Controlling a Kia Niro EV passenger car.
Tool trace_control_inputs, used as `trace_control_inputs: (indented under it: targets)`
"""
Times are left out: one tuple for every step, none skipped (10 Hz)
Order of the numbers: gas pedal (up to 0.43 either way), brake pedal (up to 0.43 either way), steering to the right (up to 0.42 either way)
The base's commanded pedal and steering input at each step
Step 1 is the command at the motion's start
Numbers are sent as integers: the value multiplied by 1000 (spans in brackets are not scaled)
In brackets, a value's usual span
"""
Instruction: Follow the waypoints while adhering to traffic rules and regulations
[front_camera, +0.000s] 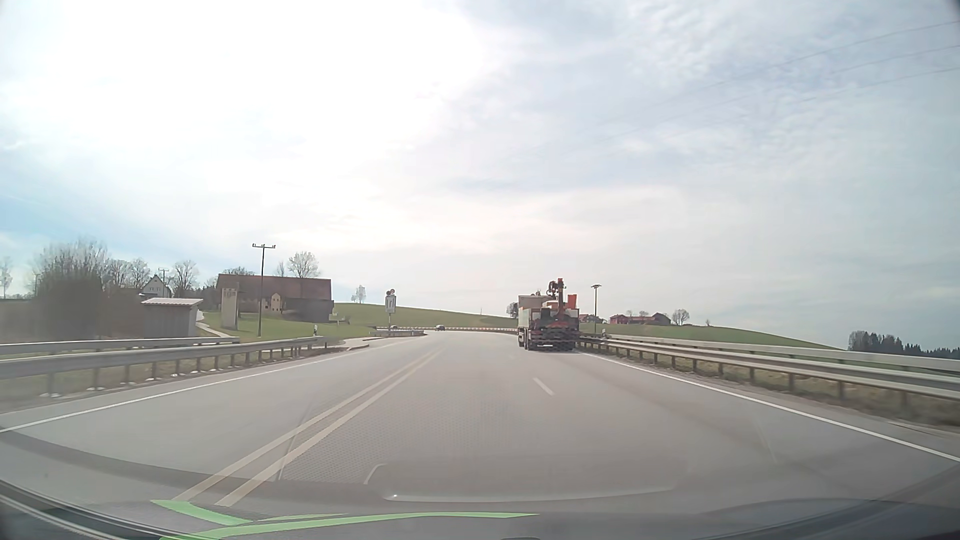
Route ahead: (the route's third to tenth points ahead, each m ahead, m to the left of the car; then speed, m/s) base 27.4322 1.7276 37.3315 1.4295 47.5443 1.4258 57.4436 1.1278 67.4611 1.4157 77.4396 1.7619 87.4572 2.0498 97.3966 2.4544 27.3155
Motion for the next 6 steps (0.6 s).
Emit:
trace_control_inputs:
  targets:
    - [370,0,1]
    - [370,0,1]
    - [370,0,1]
    - [370,0,0]
    - [378,0,0]
    - [378,0,0]
